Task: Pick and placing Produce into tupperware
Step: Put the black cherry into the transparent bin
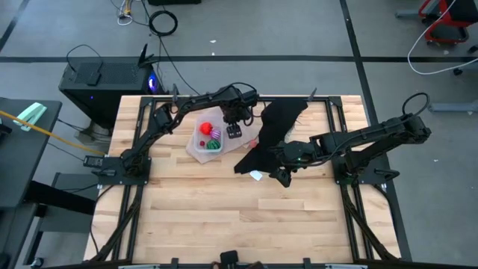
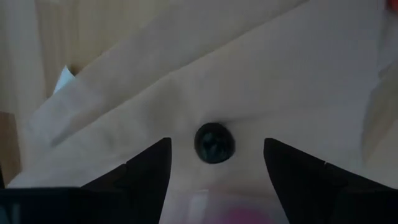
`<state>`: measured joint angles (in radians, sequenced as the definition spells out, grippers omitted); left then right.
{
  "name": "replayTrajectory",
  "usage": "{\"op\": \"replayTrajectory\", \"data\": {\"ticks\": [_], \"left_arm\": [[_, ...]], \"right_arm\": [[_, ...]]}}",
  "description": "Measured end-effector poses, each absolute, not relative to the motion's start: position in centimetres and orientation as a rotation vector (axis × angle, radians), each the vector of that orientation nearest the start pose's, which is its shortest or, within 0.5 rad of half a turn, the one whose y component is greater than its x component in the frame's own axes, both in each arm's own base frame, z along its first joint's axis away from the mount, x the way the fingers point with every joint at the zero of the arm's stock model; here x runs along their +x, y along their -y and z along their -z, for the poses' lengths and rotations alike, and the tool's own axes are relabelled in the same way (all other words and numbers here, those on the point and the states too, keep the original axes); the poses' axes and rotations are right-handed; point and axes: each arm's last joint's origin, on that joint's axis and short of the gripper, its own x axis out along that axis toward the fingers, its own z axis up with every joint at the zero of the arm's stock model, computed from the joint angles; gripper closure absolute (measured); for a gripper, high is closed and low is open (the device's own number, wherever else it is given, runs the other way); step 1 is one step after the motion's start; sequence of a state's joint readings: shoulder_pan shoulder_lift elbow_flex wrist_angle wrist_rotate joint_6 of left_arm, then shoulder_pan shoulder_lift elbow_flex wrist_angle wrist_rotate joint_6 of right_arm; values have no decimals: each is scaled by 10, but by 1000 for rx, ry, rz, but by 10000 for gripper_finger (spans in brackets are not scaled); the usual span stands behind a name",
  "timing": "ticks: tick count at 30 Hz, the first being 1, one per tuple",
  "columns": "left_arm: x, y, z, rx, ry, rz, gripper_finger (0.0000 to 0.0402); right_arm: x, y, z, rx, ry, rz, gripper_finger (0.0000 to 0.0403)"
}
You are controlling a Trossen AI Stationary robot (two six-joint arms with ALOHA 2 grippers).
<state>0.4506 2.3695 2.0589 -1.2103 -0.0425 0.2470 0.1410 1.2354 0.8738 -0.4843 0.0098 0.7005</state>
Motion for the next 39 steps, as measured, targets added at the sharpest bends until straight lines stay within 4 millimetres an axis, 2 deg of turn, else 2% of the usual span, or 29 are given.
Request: {"op": "replayTrajectory", "data": {"ticks": [9, 29, 39], "left_arm": [[408, -201, -147, -126, -1614, -184, 147], [414, -202, -147, -96, -1557, -212, 159], [415, -202, -147, -94, -1551, -214, 179]], "right_arm": [[245, -34, -250, 597, -848, 178, 144], [245, -34, -250, 591, -848, 176, 144], [245, -34, -250, 590, -848, 176, 144]]}}
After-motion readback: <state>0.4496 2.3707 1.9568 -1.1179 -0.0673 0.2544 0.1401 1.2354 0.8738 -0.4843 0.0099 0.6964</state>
